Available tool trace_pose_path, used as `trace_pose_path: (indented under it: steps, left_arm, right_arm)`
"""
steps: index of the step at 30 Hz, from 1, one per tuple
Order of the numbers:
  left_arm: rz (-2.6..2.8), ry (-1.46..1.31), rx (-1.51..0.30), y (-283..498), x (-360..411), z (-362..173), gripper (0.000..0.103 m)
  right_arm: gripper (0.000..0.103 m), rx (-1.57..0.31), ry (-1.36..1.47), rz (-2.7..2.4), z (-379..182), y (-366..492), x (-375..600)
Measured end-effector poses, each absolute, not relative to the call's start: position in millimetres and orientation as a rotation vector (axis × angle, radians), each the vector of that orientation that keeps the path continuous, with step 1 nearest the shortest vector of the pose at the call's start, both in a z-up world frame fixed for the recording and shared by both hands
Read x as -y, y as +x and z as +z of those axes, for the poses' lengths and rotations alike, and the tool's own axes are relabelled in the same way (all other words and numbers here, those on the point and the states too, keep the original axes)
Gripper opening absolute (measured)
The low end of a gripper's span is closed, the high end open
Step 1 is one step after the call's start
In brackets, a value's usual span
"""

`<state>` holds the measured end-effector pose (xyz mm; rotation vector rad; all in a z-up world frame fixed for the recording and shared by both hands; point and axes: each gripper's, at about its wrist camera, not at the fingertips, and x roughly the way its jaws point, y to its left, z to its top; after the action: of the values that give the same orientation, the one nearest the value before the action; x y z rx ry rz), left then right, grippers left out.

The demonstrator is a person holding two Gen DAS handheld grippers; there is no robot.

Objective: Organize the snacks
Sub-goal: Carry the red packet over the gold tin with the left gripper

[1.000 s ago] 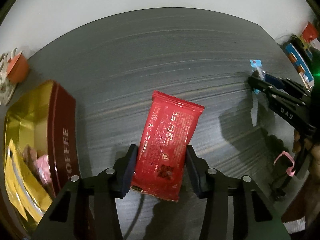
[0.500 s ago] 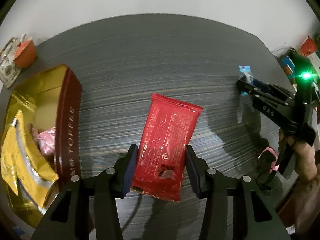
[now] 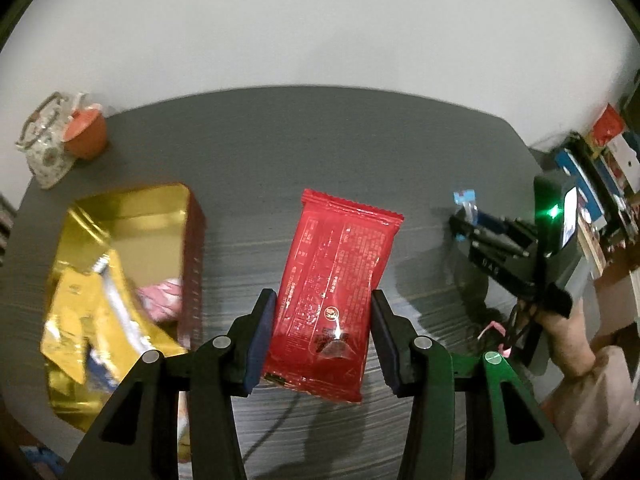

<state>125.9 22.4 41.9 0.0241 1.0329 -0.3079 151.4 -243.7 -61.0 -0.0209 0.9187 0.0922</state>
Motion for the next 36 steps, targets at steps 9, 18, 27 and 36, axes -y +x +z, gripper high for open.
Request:
trace_pose_path:
  steps: [9,18,27,36]
  left_arm:
    - [-0.184,0.002,-0.983,126.9,-74.1,66.9,0.045]
    - [-0.075,-0.056,-1.038,141.7,-128.7,54.5,0.018]
    - [-0.166,0.057,-1.008,136.6,-98.2,58.1,0.018]
    - [-0.179,0.066,-1.079,139.9,-84.0,33.3,0.019]
  right_arm:
    - [0.032,-0.918,-0.021,0.092,-61.0,151.4,243.7]
    - [0.032,-0.918,-0.021,0.092,-61.0,151.0,244.4]
    - [0.032,-0.918,-0.025,0.091,-60.8,150.3,245.2]
    - [0.033,-0.917,-0.024,0.092,-60.7,150.8,245.3]
